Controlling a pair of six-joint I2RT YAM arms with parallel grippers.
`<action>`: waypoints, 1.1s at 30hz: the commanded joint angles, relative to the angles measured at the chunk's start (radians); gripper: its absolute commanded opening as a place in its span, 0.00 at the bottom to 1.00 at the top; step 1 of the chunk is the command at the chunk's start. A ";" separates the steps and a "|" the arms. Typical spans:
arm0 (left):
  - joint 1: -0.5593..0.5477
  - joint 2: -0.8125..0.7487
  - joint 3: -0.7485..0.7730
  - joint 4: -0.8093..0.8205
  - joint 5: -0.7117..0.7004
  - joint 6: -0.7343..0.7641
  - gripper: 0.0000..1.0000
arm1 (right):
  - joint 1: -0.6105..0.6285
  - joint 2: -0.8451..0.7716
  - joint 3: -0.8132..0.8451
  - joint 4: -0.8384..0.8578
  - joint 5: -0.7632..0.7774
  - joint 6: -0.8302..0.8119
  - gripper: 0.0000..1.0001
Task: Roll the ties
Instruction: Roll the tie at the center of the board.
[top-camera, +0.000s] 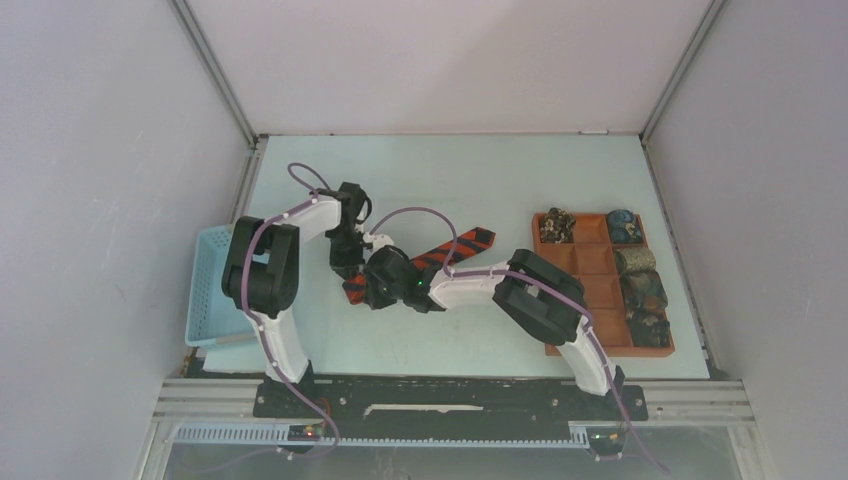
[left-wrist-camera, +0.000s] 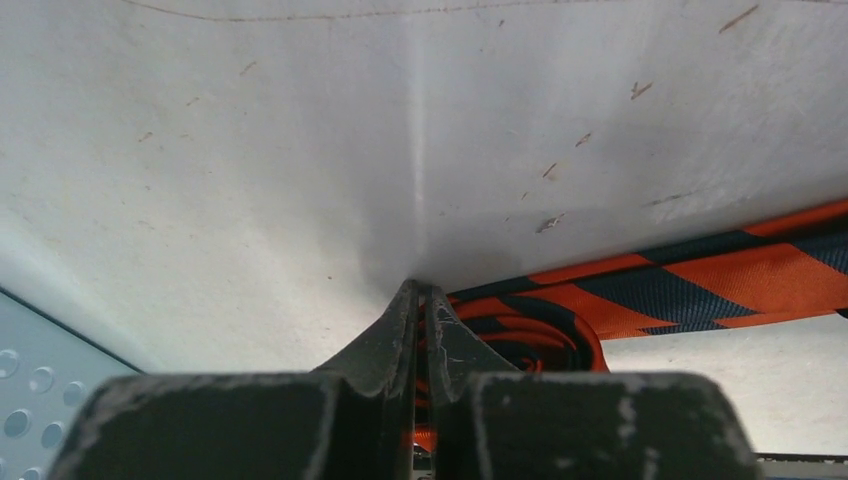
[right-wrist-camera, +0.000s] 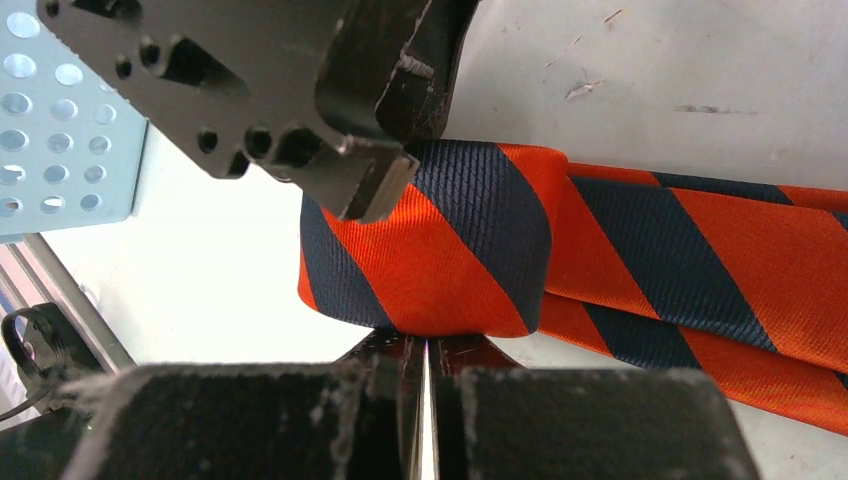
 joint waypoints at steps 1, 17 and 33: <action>-0.016 -0.019 0.035 -0.013 -0.051 -0.002 0.08 | 0.012 -0.016 0.034 0.032 0.037 -0.019 0.00; 0.035 -0.303 0.073 -0.058 -0.305 -0.068 0.35 | 0.004 -0.347 -0.128 -0.016 -0.029 -0.190 0.00; 0.039 -0.884 -0.415 0.231 -0.196 -0.345 0.77 | -0.158 -0.242 0.000 -0.024 -0.357 -0.113 0.00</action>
